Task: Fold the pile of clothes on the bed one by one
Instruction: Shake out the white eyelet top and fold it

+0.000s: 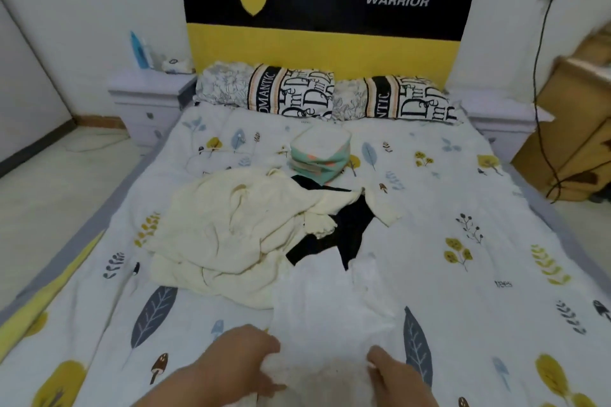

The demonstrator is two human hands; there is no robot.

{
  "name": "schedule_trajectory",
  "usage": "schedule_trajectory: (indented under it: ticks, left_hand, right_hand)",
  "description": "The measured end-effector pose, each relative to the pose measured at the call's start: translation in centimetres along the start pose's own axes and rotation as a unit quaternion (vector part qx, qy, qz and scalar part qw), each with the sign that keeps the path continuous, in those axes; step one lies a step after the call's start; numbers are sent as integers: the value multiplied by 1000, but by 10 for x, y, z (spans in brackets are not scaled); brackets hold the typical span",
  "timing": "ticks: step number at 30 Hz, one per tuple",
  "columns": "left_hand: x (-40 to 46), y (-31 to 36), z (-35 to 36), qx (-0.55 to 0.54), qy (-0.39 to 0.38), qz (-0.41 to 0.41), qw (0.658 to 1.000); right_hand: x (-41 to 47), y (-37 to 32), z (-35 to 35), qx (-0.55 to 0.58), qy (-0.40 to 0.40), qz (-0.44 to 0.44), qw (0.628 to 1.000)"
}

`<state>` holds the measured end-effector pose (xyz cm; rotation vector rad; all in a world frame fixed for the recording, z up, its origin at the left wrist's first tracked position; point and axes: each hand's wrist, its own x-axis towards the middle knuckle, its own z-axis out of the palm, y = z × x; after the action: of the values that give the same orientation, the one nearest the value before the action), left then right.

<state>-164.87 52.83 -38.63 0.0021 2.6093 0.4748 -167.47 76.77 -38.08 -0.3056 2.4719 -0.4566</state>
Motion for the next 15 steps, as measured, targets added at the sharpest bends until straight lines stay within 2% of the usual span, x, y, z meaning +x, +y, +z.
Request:
schedule_trajectory:
  ticks: [3, 5, 7, 9, 11, 15]
  left_hand:
    - [-30, 14, -66, 31, 95, 29, 995]
    - [-58, 26, -111, -82, 148, 22, 985]
    - [-89, 47, -149, -244, 183, 35, 952]
    - [-124, 73, -185, -342, 198, 61, 917]
    - [-160, 102, -213, -387, 186, 95, 898]
    - [-226, 156, -254, -359, 190, 193, 893]
  right_hand:
    - [-33, -16, -43, 22, 74, -15, 997]
    - [-63, -31, -75, 65, 159, -27, 985]
    - [-98, -44, -100, 104, 241, -46, 964]
    - [-131, -58, -125, 121, 268, -64, 954]
    - [-167, -74, -147, 129, 276, -76, 949]
    - [-237, -110, -175, 202, 279, -129, 930]
